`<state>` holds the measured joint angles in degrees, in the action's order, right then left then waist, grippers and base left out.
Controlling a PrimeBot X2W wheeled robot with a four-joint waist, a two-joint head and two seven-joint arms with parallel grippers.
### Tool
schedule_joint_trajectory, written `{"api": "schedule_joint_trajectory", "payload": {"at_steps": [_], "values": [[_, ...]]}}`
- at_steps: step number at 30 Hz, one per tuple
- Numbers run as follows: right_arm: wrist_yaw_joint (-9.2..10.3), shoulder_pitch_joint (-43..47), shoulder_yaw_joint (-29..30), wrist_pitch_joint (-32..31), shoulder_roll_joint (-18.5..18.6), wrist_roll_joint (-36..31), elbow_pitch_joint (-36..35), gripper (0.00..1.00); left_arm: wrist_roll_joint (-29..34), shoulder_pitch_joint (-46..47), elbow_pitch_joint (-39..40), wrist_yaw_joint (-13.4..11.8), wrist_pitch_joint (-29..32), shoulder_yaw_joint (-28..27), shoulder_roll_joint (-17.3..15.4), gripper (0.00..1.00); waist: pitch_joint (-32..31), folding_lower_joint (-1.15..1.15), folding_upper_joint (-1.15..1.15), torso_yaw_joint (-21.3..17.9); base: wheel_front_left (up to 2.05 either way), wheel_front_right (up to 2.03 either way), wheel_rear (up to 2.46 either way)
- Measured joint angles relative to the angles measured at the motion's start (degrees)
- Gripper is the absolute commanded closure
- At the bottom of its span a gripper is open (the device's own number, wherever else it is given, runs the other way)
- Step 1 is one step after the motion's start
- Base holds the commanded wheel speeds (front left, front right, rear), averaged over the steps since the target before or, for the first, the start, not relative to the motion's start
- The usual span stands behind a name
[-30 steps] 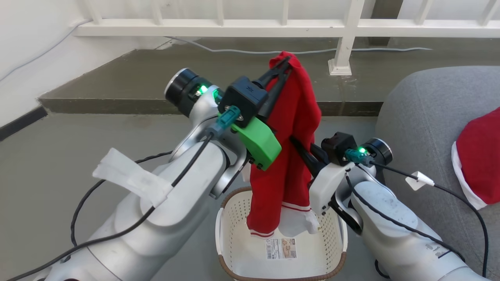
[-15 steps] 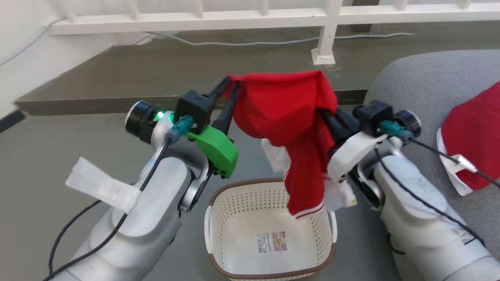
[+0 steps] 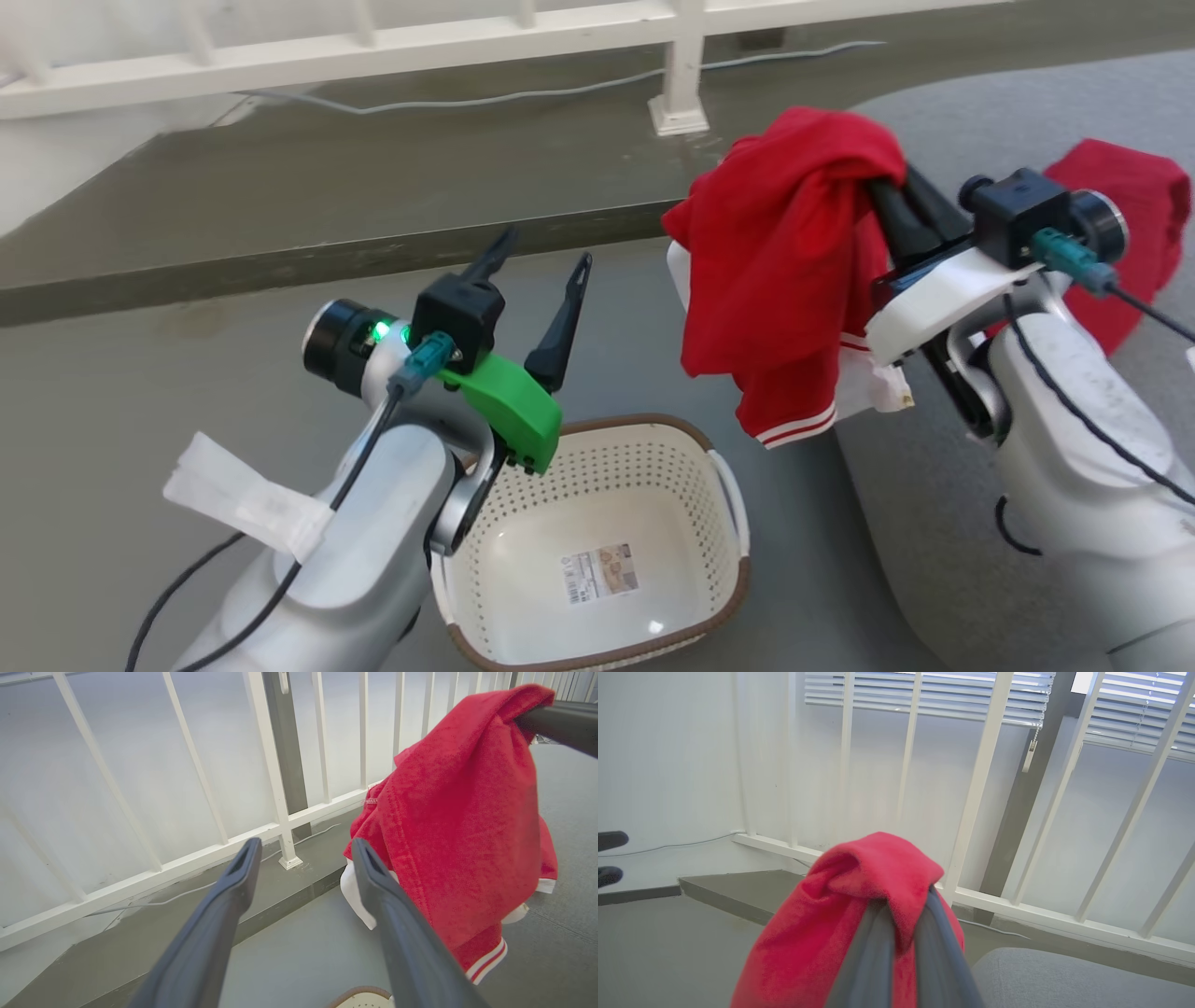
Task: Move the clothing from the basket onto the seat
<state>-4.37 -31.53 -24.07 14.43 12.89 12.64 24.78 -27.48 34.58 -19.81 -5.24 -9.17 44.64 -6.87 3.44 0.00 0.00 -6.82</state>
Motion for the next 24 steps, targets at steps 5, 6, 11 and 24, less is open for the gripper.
{"api": "schedule_joint_trajectory", "payload": {"at_steps": [5,6,11,24], "values": [[0.90,0.1,2.6,0.0,2.3,0.0,-2.5,1.00,-0.5,-1.9,0.2,0.1,-0.5,1.2,0.3,0.00,0.2,0.00,0.00,-3.3,0.00,0.00,0.00],[0.94,0.3,3.0,0.1,2.7,0.0,-3.1,1.00,-0.5,-2.2,0.2,0.2,-0.5,1.5,0.3,0.00,0.3,0.00,0.00,-4.0,0.00,0.00,0.00],[1.49,1.7,5.6,0.2,5.5,0.0,-4.9,1.00,-0.5,-3.2,0.5,0.8,-1.0,2.8,0.5,0.00,0.4,0.00,0.00,-7.7,0.00,0.00,0.00],[2.46,6.6,9.7,0.2,8.5,1.4,-9.7,1.00,-0.4,-3.6,3.3,1.8,-1.5,5.1,1.6,0.00,1.5,0.00,0.00,-18.1,0.00,0.00,0.00]]}}
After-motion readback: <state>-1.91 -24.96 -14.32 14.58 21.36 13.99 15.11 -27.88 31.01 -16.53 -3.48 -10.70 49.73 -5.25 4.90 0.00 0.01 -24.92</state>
